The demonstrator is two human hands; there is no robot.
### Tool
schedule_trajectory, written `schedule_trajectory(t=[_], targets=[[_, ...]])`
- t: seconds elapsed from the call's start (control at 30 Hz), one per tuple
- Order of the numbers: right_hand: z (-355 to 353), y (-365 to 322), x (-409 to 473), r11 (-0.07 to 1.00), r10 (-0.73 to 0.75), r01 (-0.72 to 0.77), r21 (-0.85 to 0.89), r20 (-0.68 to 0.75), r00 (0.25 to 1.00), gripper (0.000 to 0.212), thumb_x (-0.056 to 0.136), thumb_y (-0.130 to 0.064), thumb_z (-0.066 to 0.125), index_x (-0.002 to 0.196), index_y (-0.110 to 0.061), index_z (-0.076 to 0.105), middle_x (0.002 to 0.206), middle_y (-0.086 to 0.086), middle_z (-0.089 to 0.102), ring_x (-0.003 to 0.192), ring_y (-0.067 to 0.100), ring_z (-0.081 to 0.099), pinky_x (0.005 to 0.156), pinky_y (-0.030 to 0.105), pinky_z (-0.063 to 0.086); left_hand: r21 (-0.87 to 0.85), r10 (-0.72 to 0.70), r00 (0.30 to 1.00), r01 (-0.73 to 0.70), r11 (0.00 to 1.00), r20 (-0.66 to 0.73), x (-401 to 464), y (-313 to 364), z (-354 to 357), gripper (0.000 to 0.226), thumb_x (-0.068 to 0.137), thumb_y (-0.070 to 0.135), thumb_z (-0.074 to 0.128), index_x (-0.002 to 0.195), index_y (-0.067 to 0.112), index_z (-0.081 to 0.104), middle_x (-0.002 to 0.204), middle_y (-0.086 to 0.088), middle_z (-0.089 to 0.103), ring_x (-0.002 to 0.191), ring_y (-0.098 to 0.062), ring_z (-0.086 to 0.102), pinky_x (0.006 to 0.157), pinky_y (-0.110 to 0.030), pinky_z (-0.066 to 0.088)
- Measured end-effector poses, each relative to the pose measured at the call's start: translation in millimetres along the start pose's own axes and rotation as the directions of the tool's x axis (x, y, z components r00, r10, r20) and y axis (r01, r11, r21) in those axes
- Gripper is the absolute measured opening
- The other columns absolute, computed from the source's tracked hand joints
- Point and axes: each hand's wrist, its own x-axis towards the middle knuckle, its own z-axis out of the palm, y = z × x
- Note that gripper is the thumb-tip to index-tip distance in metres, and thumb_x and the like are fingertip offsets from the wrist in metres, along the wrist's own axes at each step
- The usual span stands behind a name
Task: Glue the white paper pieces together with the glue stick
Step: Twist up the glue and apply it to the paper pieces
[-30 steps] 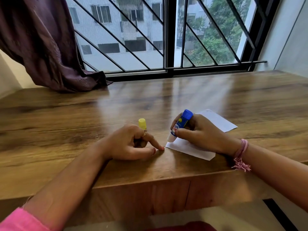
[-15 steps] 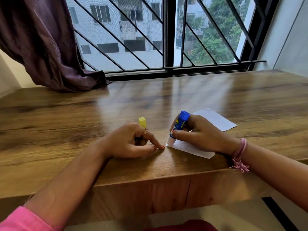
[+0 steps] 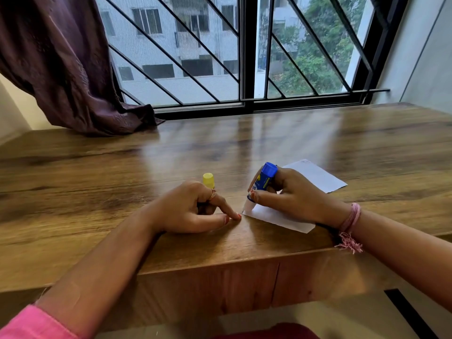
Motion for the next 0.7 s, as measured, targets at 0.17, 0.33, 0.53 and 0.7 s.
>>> schedule_trajectory(t=[0.17,0.33,0.53,0.7], targets=[[-1.6,2.7,1.2,1.0,0.018,-0.018,0.014,-0.044,0.999,0.007,0.081,-0.022,0.066,0.081,-0.015,0.067,0.073,-0.001,0.065,0.06,0.01,0.053,0.058,0.022,0.042,0.009,-0.003,1.0,0.003,1.0,0.0,0.0,-1.0,0.2,0.025,0.083,0.019,0.065,0.106,0.023,0.074,0.051,0.008,0.044,0.044,-0.001,0.039,0.048,-0.011,0.03],[-0.9,1.3,0.1,1.0,0.009,-0.009,0.024,-0.005,1.0,0.008,0.08,-0.024,0.064,0.08,-0.016,0.067,0.078,0.004,0.068,0.065,0.016,0.058,0.061,0.025,0.045,0.015,-0.001,1.0,0.001,1.0,0.019,0.3,-3.2,0.3,0.027,0.084,0.021,0.066,0.11,0.026,0.072,0.051,0.013,0.046,0.044,-0.001,0.042,0.048,-0.01,0.031],[-2.0,1.0,0.5,1.0,0.024,-0.024,0.001,-0.038,0.999,0.006,0.082,-0.018,0.067,0.081,-0.012,0.067,0.074,0.006,0.065,0.061,0.008,0.052,0.058,0.025,0.041,0.043,0.002,1.0,-0.003,0.999,0.025,1.6,-4.4,1.2,0.026,0.085,0.025,0.065,0.11,0.028,0.071,0.052,0.012,0.045,0.046,-0.002,0.042,0.049,-0.011,0.03],[-2.4,1.4,1.4,0.998,0.052,-0.056,-0.042,-0.099,0.994,0.012,0.08,-0.021,0.067,0.078,-0.01,0.065,0.063,0.002,0.054,0.053,0.003,0.042,0.053,0.018,0.036,0.059,0.011,1.0,-0.013,0.998,0.027,2.2,-4.8,1.4,0.026,0.084,0.026,0.065,0.108,0.031,0.071,0.052,0.009,0.042,0.046,-0.004,0.04,0.049,-0.013,0.031]])
